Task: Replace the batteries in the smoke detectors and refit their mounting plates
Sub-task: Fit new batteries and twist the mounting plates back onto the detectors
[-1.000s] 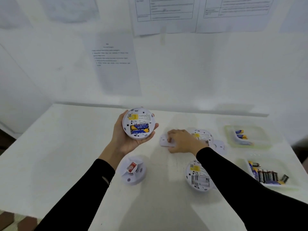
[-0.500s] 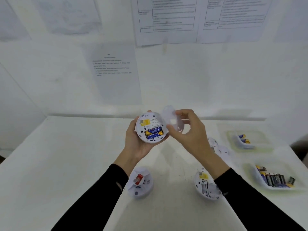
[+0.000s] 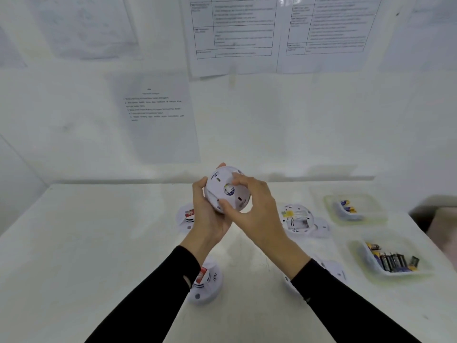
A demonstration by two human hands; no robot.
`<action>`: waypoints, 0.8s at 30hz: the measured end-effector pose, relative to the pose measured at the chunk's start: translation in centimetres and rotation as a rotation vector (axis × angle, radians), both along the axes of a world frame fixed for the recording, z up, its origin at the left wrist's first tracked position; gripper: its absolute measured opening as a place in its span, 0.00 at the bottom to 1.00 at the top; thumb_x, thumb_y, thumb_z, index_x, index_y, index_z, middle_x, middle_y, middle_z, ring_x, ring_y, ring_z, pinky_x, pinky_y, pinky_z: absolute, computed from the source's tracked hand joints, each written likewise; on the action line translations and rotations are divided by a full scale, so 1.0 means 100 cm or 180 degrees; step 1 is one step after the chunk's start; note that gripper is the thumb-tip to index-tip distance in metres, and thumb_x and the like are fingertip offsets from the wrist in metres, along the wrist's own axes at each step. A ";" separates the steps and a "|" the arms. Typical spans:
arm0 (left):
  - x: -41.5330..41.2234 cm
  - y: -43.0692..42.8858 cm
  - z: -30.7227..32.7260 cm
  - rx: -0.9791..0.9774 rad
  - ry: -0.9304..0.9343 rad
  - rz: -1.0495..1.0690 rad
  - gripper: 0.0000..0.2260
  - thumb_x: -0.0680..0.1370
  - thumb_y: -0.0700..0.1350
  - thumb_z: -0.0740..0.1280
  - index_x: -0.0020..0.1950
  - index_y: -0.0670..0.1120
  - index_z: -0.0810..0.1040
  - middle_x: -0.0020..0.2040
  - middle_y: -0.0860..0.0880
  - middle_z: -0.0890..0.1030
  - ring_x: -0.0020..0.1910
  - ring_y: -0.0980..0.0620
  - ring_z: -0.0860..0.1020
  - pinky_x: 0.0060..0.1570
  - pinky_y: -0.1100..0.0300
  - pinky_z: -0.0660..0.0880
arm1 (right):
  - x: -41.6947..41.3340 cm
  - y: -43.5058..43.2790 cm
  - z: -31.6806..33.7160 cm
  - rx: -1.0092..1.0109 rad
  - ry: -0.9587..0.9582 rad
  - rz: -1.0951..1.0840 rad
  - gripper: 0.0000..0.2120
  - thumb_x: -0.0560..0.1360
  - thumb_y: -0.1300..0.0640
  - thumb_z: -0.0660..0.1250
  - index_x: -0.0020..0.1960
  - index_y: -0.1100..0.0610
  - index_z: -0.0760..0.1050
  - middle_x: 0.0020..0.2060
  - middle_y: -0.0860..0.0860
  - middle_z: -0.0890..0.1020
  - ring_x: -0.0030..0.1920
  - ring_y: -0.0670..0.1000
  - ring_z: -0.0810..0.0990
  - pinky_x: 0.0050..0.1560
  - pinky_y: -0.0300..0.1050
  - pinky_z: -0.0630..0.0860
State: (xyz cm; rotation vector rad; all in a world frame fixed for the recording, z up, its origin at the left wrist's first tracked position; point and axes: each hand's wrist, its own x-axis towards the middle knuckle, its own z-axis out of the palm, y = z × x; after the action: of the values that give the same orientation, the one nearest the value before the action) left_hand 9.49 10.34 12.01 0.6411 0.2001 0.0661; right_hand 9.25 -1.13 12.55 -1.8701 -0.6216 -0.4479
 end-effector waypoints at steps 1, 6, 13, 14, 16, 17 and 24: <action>0.000 -0.001 0.000 0.0036 0.0015 0.0019 0.21 0.79 0.55 0.56 0.67 0.50 0.78 0.60 0.41 0.82 0.56 0.43 0.80 0.63 0.49 0.73 | 0.001 0.000 0.000 -0.0033 0.0010 -0.0005 0.20 0.68 0.55 0.77 0.58 0.51 0.75 0.55 0.34 0.75 0.58 0.42 0.72 0.54 0.25 0.66; 0.003 -0.002 -0.001 0.0144 0.0014 0.0093 0.22 0.79 0.63 0.60 0.67 0.54 0.78 0.62 0.43 0.81 0.60 0.42 0.80 0.67 0.45 0.71 | 0.000 0.003 0.000 -0.0058 0.0040 0.0038 0.20 0.68 0.53 0.77 0.58 0.50 0.75 0.57 0.41 0.79 0.58 0.43 0.74 0.54 0.26 0.68; 0.006 0.004 -0.002 0.0129 -0.0142 0.0032 0.22 0.82 0.59 0.57 0.73 0.53 0.72 0.66 0.43 0.79 0.62 0.43 0.78 0.66 0.48 0.73 | 0.010 -0.007 0.004 -0.0022 0.0169 0.0191 0.25 0.70 0.53 0.77 0.63 0.49 0.71 0.59 0.40 0.77 0.60 0.42 0.74 0.56 0.26 0.68; 0.006 0.005 -0.001 0.0114 -0.0151 0.0028 0.22 0.82 0.59 0.58 0.73 0.53 0.73 0.66 0.43 0.79 0.62 0.43 0.78 0.65 0.48 0.73 | 0.011 -0.007 0.004 -0.0034 0.0146 0.0222 0.25 0.69 0.53 0.77 0.63 0.50 0.71 0.59 0.41 0.77 0.61 0.43 0.74 0.56 0.27 0.68; 0.008 0.005 -0.002 0.0072 -0.0163 0.0020 0.20 0.82 0.58 0.58 0.71 0.53 0.75 0.66 0.43 0.79 0.62 0.43 0.78 0.66 0.48 0.73 | 0.013 -0.008 0.005 -0.0071 0.0118 0.0281 0.26 0.69 0.53 0.77 0.64 0.50 0.71 0.59 0.41 0.77 0.62 0.44 0.74 0.57 0.30 0.70; 0.008 0.006 -0.002 0.0059 -0.0181 0.0001 0.20 0.82 0.58 0.58 0.70 0.53 0.75 0.65 0.43 0.79 0.62 0.43 0.78 0.66 0.48 0.72 | 0.014 -0.009 0.006 -0.0097 0.0112 0.0310 0.26 0.69 0.53 0.77 0.64 0.50 0.70 0.60 0.41 0.77 0.62 0.44 0.74 0.58 0.32 0.71; 0.010 0.006 -0.005 0.0034 -0.0267 -0.0058 0.19 0.82 0.57 0.58 0.69 0.52 0.76 0.65 0.43 0.79 0.63 0.42 0.77 0.69 0.45 0.69 | 0.019 -0.013 0.008 -0.0220 0.0135 0.0506 0.28 0.70 0.53 0.76 0.67 0.50 0.69 0.62 0.42 0.76 0.64 0.45 0.73 0.60 0.40 0.73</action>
State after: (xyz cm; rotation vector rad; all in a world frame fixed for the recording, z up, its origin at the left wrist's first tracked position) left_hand 10.52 10.96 11.53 0.6495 0.1132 0.0765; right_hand 11.12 -2.45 13.37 -1.8737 -0.7589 -0.2856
